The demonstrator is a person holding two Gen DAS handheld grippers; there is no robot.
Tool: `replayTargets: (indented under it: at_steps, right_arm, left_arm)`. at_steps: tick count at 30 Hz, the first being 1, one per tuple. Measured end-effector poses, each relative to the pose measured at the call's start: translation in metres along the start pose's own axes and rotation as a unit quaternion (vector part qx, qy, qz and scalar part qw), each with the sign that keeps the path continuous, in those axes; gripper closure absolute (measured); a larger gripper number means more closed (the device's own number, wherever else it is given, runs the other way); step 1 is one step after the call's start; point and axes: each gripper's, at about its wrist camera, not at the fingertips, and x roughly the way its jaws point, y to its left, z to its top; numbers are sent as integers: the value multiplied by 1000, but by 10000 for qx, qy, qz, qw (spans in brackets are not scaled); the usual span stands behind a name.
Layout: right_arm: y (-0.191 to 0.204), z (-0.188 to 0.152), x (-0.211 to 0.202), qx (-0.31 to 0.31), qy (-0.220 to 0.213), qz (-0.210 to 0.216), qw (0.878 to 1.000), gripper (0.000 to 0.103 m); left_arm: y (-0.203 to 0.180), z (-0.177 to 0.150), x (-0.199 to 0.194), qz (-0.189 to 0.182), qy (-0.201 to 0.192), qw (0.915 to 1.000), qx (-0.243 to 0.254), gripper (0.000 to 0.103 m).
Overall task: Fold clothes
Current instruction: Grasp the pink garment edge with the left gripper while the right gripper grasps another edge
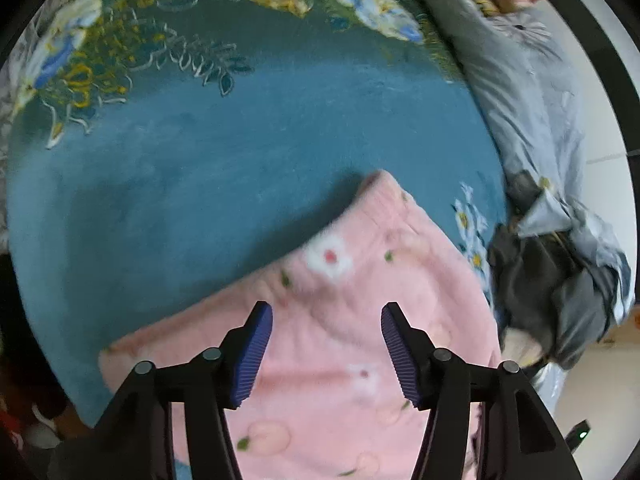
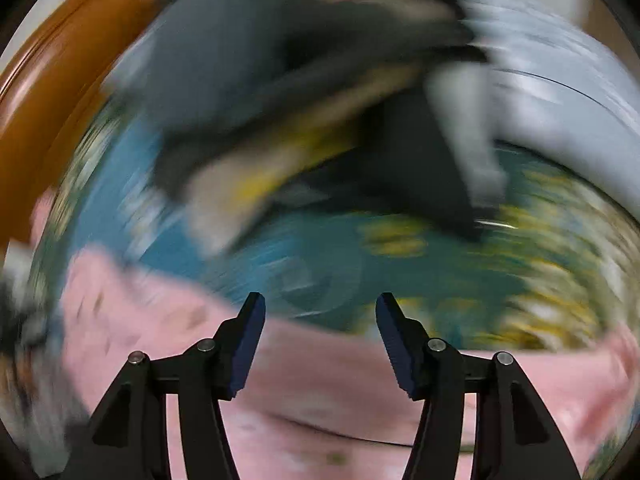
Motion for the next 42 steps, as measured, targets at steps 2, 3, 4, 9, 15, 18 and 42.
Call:
replayTargets:
  at_steps: [2,3,4,9,15,18,42]
  right_arm:
    - [24,2,21,-463,333,190,9982,35]
    - [36,3,31,-677,492,278,9961,35]
    - [39,5,38,-749,594,316,9949,35]
    - [51,4,62,-859,1081,364,9897,42]
    - [58,-2,60,-798,1197,273,9892,98]
    - [59,14,45,-843,809,20,9931,99]
    - [94,-6,3,-2069,-130,-979,9734,99]
  left_arm:
    - [-3,11,6,139,-36,9999,41,40]
    - [-5,17,8,192,-65,9998,89,38]
    - [-7,22,11,244,-94,9996,138,35]
    - [-17,38,42,131,140,9997,120,33]
    - [-43,34,69,257,332,9973,599,58]
    - [-60,31,73,314,334,9938,1009,81]
    - [-61,13,10,-847,-705,9938,174,46]
